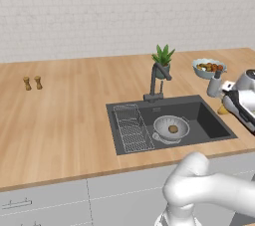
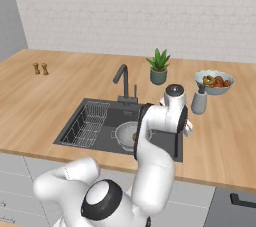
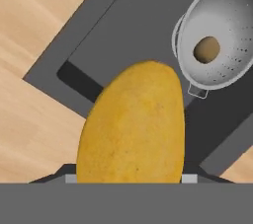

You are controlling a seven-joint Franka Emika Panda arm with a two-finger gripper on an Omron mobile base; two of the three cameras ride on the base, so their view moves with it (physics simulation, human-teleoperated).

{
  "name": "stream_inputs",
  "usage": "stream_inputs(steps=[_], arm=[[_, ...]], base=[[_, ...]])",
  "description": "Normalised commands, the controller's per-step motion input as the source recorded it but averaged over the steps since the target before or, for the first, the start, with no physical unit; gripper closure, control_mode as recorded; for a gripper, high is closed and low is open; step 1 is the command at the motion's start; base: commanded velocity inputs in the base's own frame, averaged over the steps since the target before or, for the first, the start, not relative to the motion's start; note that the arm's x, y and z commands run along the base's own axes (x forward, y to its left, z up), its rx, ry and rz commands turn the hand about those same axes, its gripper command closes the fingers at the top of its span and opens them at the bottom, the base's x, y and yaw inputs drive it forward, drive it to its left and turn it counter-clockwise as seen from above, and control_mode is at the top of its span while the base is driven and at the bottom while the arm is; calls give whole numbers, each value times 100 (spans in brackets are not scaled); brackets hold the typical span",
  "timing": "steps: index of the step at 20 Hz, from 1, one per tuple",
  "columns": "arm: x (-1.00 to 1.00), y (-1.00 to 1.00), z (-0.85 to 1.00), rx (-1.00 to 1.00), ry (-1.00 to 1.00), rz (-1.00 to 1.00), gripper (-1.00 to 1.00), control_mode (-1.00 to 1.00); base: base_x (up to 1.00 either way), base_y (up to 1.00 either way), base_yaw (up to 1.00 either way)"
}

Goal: Put the colander in the sink, put the mango, kiwi in the colander, and turn on the sink faucet and pour water over the colander.

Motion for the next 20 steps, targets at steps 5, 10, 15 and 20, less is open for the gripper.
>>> stream_inputs(steps=[5,10,15,20], arm=[[0,59,53,1,26,36,100,-100],[15,33,49,1,35,28,100,-100],[4,29,-7,4,-5,21,100,-100],[0,54,-29,0,-18,15,100,-100]], base=[[0,0,0],[0,0,0],[0,0,0],[0,0,0]])
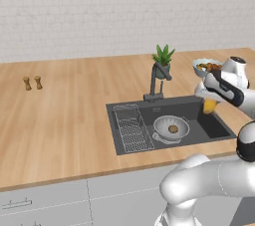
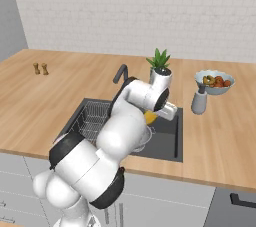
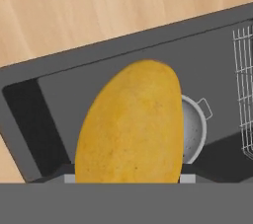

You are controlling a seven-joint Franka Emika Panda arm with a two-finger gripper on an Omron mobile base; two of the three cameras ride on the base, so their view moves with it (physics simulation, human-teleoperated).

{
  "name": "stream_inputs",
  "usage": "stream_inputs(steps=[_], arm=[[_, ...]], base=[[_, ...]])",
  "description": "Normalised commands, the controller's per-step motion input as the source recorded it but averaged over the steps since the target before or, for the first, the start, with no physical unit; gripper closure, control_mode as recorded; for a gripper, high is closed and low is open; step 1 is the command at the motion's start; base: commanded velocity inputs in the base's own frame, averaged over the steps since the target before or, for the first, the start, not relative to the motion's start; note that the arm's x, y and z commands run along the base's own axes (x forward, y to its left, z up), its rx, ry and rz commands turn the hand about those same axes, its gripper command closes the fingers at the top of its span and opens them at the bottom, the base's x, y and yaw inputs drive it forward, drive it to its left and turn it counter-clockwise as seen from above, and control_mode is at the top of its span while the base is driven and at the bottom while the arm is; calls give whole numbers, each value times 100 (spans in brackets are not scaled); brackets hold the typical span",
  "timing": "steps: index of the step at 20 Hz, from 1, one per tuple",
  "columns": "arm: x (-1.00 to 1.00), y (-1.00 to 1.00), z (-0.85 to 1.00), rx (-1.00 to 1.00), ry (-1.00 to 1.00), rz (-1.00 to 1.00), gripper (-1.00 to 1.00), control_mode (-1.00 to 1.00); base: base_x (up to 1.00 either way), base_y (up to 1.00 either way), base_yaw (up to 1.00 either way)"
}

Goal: Put the colander in the sink, put the mango, kiwi in the colander, and turn on the sink faucet and pour water over the colander.

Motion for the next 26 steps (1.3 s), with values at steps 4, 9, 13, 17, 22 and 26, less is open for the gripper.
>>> stream_inputs(steps=[4,9,13,17,22,26], arm=[[0,54,-30,0,-15,16,100,-100],[-3,47,-25,0,-2,12,100,-100],[3,14,-25,5,1,3,100,-100],[11,-1,-38,12,0,0,100,-100],[22,0,-33,13,0,0,100,-100],[36,0,-33,8,0,0,100,-100]], base=[[0,0,0],[0,0,0],[0,0,0],[0,0,0],[0,0,0],[0,0,0]])
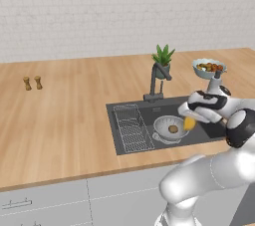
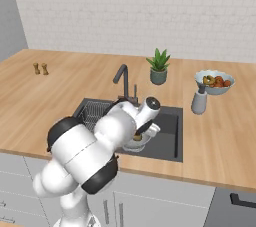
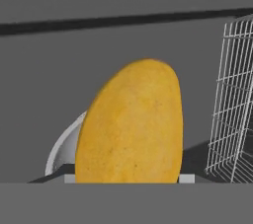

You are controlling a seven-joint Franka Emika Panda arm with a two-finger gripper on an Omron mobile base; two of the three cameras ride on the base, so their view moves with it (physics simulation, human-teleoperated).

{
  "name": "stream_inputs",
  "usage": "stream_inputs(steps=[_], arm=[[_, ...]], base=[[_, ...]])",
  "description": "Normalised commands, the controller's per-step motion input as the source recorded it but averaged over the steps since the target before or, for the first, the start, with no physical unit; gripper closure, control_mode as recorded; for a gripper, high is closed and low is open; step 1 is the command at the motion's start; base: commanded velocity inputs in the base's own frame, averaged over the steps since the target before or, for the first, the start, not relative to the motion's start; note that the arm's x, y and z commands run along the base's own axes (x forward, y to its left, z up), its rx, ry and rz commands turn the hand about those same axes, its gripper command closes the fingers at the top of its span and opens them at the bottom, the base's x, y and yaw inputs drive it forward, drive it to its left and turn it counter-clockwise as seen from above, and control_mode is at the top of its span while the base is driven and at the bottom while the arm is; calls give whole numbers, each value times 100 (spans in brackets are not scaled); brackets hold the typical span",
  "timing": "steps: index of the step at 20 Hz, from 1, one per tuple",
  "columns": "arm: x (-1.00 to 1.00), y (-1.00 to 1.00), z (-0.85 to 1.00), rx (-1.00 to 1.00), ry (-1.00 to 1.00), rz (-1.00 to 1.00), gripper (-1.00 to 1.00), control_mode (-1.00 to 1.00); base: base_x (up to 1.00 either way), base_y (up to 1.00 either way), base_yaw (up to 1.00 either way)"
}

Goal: Put the colander in the sink, put the mango, kiwi in the colander, and turn on the sink faucet and pour water over the colander.

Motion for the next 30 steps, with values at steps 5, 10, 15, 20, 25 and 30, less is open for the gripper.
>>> stream_inputs(steps=[5,10,15,20,25,30], arm=[[53,0,-37,5,1,0,100,-100],[49,-2,-43,4,0,0,100,-100],[33,-22,-39,6,0,0,100,-100],[30,-25,-33,6,0,0,100,-100],[14,-1,-25,0,0,0,100,-100],[16,15,-23,0,0,0,100,-100]], base=[[0,0,0],[0,0,0],[0,0,0],[0,0,0],[0,0,0],[0,0,0]])
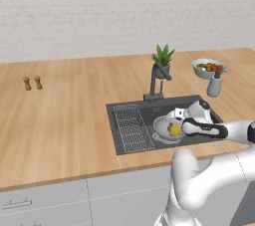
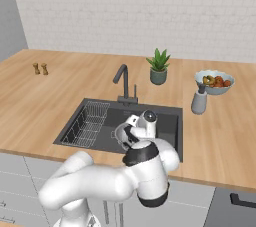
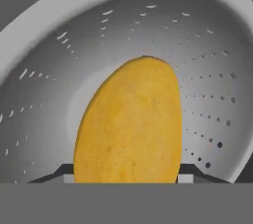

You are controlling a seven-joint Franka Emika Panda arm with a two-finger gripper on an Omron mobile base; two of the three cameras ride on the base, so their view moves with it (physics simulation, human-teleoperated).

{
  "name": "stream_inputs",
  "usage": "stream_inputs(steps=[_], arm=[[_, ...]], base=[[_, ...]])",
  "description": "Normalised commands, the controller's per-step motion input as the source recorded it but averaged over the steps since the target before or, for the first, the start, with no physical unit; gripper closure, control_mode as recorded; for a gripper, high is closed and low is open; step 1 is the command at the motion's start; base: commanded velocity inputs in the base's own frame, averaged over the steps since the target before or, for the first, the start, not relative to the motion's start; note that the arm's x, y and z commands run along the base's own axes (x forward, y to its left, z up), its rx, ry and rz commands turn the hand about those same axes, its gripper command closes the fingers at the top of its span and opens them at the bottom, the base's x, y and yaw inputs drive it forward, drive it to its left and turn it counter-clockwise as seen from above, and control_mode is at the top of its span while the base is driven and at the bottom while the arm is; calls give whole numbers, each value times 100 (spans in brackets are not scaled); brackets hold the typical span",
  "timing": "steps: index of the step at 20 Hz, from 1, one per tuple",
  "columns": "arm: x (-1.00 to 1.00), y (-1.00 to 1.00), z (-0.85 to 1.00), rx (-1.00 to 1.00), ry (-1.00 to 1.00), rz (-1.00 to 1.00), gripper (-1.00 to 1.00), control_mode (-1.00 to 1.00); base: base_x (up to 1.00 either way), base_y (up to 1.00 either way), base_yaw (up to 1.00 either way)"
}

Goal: Put the colander in the sink, put the mango, kiwi in the colander, and turn on the sink faucet and pour water over the colander.

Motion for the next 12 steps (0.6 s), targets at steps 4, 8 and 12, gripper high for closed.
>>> stream_inputs(steps=[4,8,12], arm=[[28,3,-20,0,0,0,100,-100],[14,0,-13,0,0,0,-100,-100],[-1,0,-5,0,0,0,-100,-100]], base=[[0,0,0],[0,0,0],[0,0,0]])
